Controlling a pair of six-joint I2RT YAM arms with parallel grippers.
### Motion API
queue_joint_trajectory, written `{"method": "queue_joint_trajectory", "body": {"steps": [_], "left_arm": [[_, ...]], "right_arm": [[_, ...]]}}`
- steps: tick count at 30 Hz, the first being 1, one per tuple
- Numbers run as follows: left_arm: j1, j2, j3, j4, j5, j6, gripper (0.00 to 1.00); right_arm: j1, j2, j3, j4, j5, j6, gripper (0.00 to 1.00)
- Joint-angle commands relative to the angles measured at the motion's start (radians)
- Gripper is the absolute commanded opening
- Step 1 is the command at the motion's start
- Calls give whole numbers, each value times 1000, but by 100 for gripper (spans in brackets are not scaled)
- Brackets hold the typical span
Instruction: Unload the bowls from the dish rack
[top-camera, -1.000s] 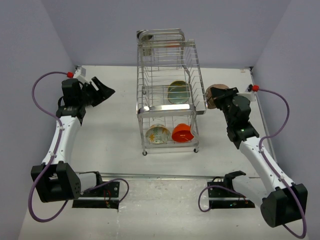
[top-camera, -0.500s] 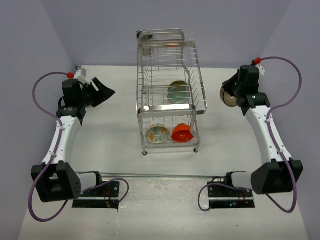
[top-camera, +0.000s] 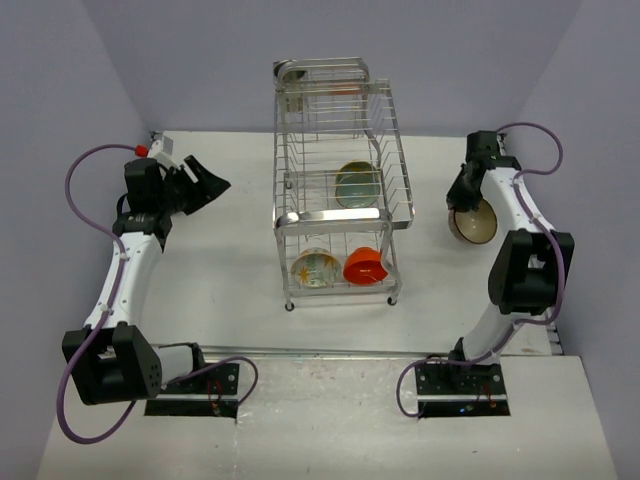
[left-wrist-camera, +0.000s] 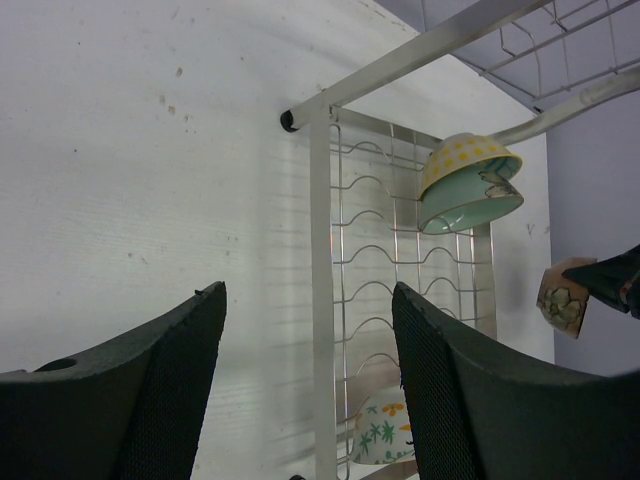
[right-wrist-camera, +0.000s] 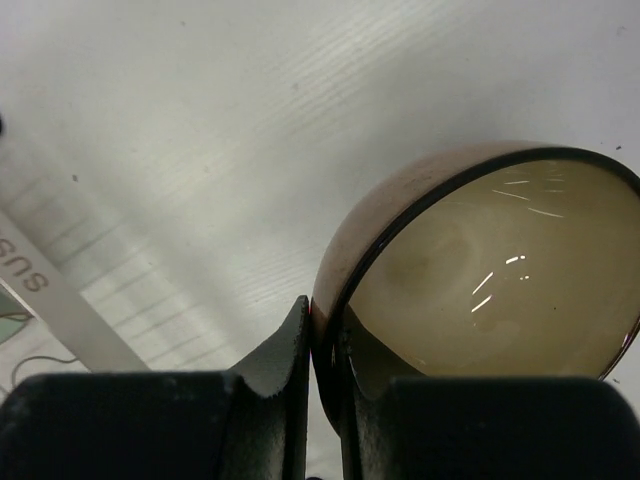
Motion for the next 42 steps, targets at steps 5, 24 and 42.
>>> {"method": "queue_joint_trajectory", "body": {"steps": [5, 24, 42], "left_arm": [[-5, 3, -14, 28, 19, 27, 68], [-13, 26, 6, 24, 19, 32, 68], [-26, 75, 6, 47, 27, 15, 68]], "right_arm": [[-6, 59, 140, -50, 94, -109, 0], [-2, 291, 275, -122, 239, -169, 0], [17, 354, 280, -124, 264, -193, 20]]}}
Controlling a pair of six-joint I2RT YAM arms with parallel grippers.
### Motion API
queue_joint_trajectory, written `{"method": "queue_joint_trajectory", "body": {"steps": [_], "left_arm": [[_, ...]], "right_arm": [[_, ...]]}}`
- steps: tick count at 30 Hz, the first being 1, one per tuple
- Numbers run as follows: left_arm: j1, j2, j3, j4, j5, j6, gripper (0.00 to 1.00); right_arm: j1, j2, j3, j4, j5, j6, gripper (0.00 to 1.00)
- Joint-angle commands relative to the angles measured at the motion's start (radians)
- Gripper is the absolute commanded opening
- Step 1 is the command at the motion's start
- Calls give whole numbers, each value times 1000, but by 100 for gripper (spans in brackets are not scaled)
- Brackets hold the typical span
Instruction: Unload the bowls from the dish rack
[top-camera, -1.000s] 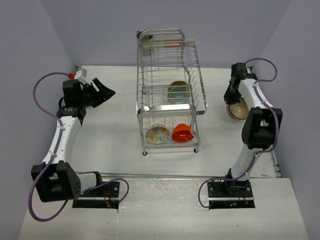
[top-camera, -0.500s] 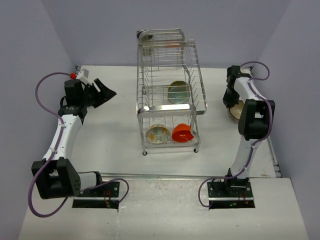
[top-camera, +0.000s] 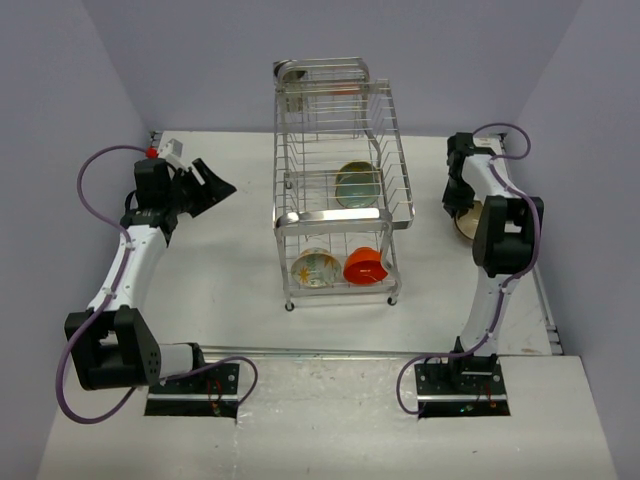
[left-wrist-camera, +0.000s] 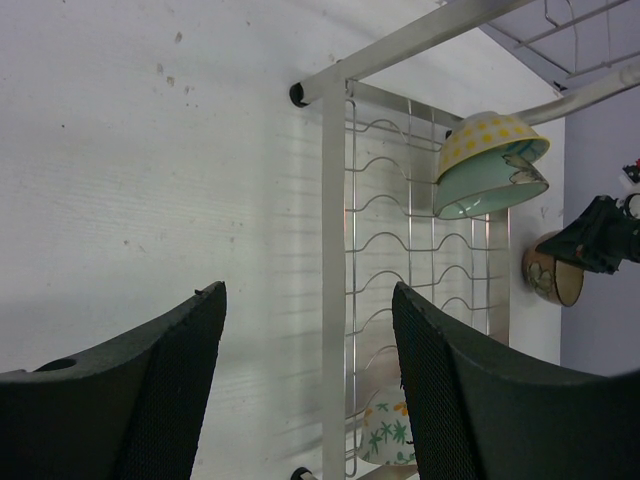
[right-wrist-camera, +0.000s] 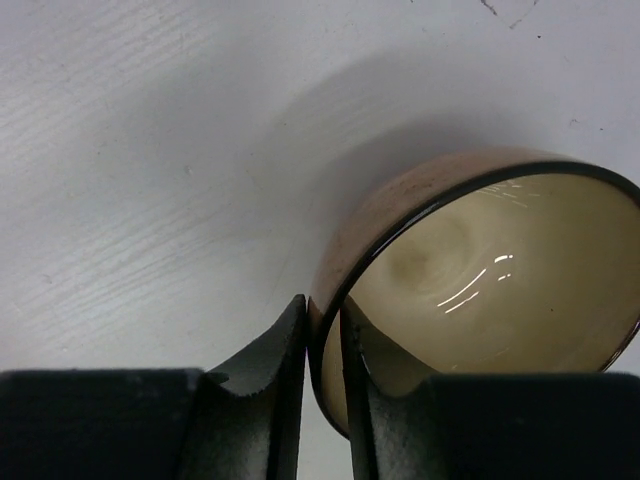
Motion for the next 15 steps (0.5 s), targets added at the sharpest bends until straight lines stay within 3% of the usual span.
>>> {"method": "queue_joint_trajectory", "body": {"steps": [1, 5, 15], "left_arm": [[-5, 3, 11, 44, 21, 8, 68], [-8, 4, 12, 45, 29, 4, 68], [-11, -6, 12, 39, 45, 0, 68]], "right_arm": [[2, -18, 39, -2, 48, -32, 21], [3, -27, 34, 10, 48, -29, 37], [60, -219, -1, 35, 91, -26, 44]]}}
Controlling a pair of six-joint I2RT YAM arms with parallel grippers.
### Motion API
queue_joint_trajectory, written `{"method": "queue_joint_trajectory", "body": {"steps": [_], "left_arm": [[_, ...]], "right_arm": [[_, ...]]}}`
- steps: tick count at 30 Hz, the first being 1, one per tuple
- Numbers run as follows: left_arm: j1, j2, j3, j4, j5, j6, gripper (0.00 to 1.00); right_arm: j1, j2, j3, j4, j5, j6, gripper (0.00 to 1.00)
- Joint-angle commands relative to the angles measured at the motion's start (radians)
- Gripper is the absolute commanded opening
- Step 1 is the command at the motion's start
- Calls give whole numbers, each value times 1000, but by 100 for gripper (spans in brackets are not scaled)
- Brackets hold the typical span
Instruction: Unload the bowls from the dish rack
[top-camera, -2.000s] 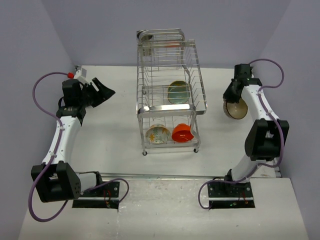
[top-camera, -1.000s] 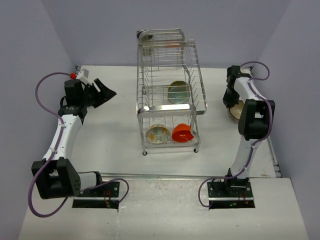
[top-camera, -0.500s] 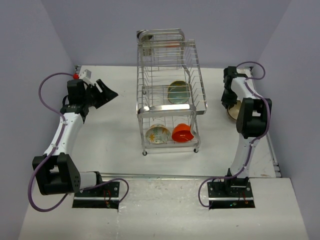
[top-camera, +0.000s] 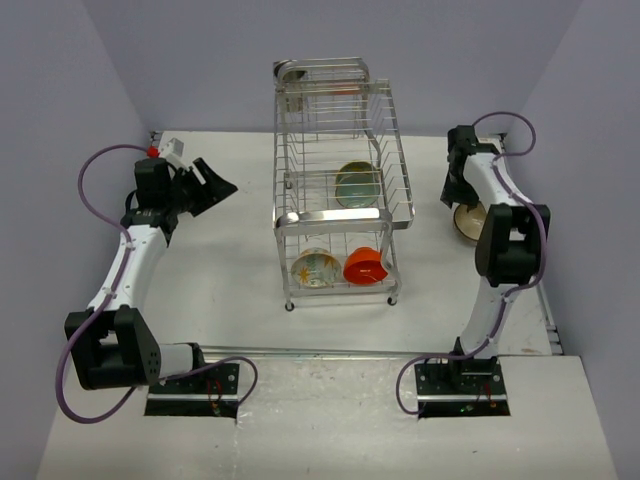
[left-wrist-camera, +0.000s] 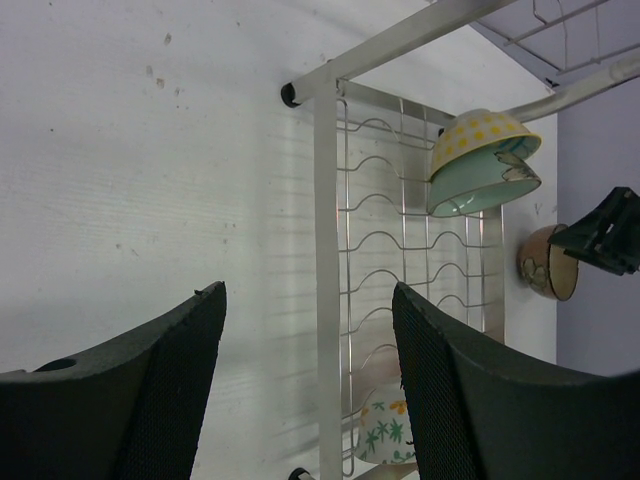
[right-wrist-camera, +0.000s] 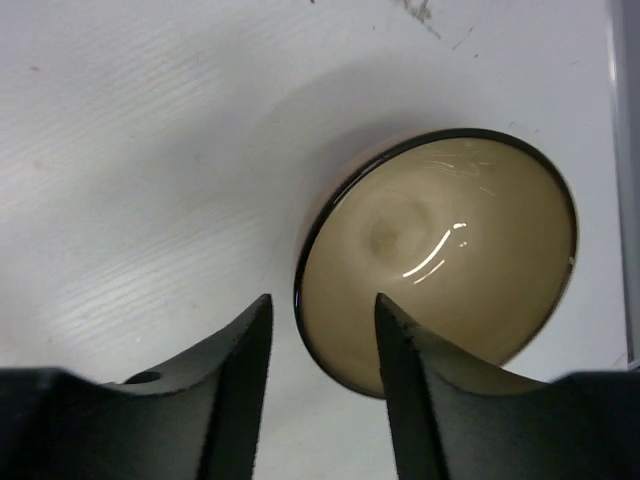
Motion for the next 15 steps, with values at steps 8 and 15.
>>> {"method": "queue_joint_trajectory", "body": {"steps": [8, 15], "left_arm": [[-17, -67, -28, -14, 152, -22, 69], [-69, -176, -45, -90, 181, -16, 67]], "right_arm": [[133, -420, -13, 39, -41, 9, 75], [130, -822, -317, 256, -405, 96, 76]]}}
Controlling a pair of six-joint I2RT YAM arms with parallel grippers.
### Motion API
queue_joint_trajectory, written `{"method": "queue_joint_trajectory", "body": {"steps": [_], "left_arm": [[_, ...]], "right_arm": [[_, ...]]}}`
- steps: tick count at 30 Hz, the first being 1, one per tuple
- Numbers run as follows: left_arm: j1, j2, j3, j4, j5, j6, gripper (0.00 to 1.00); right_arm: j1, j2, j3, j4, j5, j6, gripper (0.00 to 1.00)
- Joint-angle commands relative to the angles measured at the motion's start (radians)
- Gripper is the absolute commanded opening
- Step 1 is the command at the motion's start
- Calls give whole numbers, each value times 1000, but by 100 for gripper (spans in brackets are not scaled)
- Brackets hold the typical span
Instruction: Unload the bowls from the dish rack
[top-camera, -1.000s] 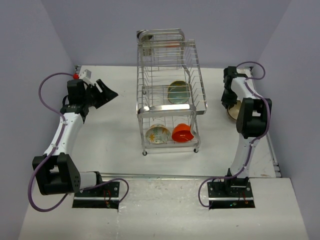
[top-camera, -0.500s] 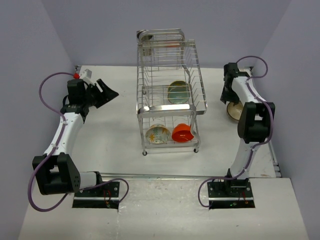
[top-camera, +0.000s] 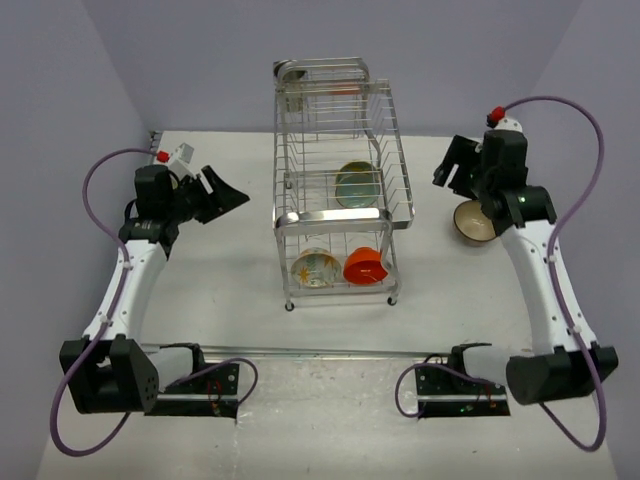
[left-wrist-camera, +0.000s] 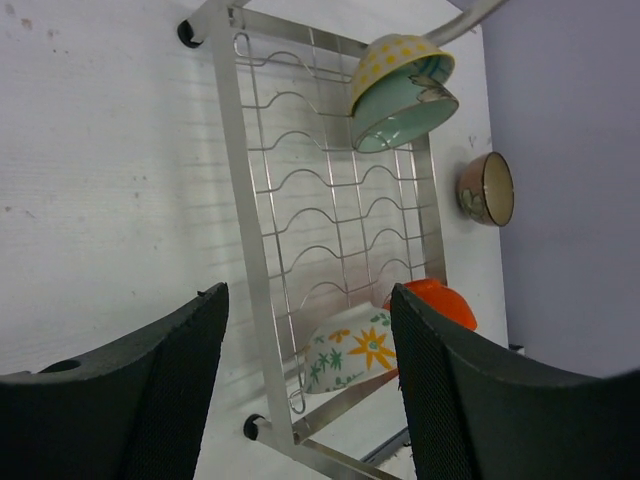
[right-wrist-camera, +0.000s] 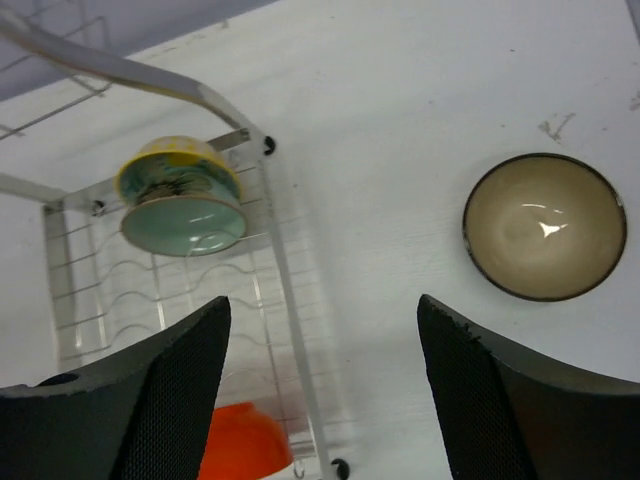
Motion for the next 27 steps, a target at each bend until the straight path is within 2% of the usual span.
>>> {"method": "queue_joint_trajectory", "body": {"steps": [1, 4, 7, 10, 13, 17, 21, 23, 27], "left_arm": [[-44, -91, -19, -52, 32, 4, 66], [-85, -129, -76, -62, 63, -16, 65], [-93, -175, -179, -40, 122, -54, 65], [-96, -224, -222, -29, 178, -79, 65], [-98, -227, -224, -60, 185, -53, 65], [-119, -226, -216, -89, 169, -16, 65], [-197, -220, -228, -102, 135, 3, 64], [-217, -218, -239, -100, 112, 4, 64], [-220, -214, -263, -82, 112, 3, 64]], "right_arm": [[-9, -116, -115, 107, -214, 57, 75], [-22, -214, -223, 139, -320, 103, 70], [-31, -324, -402, 231, -480, 235, 69], [-34, -403, -541, 335, -635, 329, 69], [-42, -438, -602, 357, -763, 360, 69], [-43, -466, -680, 359, -791, 324, 68], [-52, -491, -730, 320, -763, 278, 65], [-71, -509, -752, 323, -791, 284, 61], [-86, -572, -777, 323, -713, 298, 56]]}}
